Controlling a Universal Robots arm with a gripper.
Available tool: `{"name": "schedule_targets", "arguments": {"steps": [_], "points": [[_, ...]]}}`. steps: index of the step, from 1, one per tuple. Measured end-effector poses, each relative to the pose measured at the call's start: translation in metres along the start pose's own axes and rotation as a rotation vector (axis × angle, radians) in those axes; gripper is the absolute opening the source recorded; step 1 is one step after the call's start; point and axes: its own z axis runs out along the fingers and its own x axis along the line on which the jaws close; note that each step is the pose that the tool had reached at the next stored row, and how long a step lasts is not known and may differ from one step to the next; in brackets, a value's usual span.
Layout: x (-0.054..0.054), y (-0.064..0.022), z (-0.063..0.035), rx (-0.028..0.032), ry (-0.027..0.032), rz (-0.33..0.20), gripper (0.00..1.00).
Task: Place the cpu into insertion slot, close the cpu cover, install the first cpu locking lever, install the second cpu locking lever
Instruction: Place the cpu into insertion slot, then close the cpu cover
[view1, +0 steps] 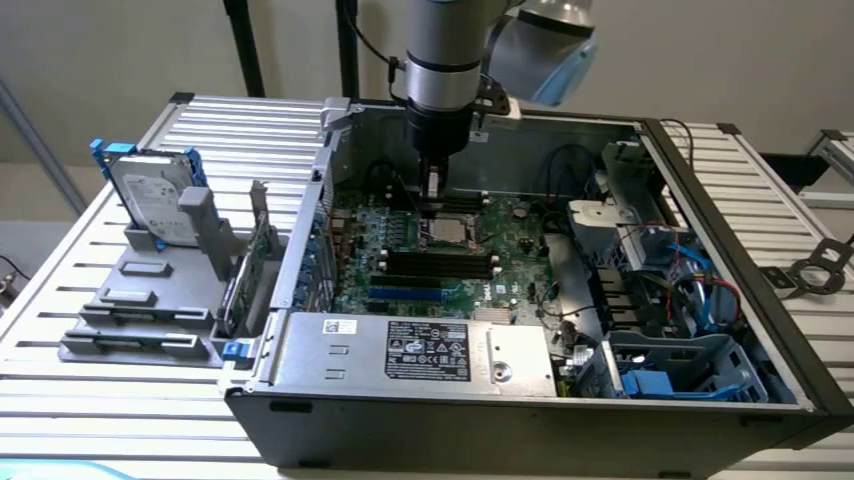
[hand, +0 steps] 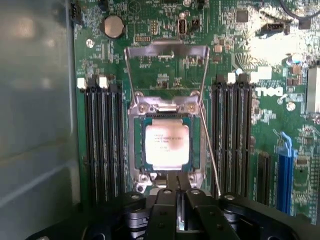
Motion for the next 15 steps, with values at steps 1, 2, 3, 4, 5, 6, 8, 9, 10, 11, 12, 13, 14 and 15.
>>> {"name": "schedule_targets", "arguments": {"steps": [1,2,3,4,5,6,8,9,10,11,12,13,14,15], "points": [[-0.0006,-0.0041,-0.0021,0.0000,0.0001,0.000,0.11],[-0.0013,-0.0078,-0.0042,-0.0001,0.0000,0.000,0.11],[-0.0018,-0.0102,-0.0056,0.0000,0.0000,0.000,0.11],[-0.0020,-0.0108,-0.0060,0.0001,-0.0001,0.000,0.11],[-0.0020,-0.0108,-0.0059,0.0000,0.0002,0.000,0.11],[-0.0019,-0.0108,-0.0059,-0.0001,0.0003,0.000,0.11],[-0.0020,-0.0108,-0.0059,0.0000,0.0003,0.000,0.11],[-0.0020,-0.0108,-0.0059,0.0000,0.0003,0.000,0.11],[-0.0020,-0.0108,-0.0059,0.0000,0.0003,0.000,0.11],[-0.0020,-0.0108,-0.0060,0.0000,0.0003,0.000,0.11],[-0.0020,-0.0108,-0.0060,0.0000,0.0003,0.000,0.11],[-0.0020,-0.0108,-0.0060,0.0000,0.0003,0.000,0.11],[-0.0020,-0.0108,-0.0060,0.0000,0.0003,0.000,0.11],[-0.0020,-0.0108,-0.0060,0.0000,0.0003,0.000,0.11]]}}
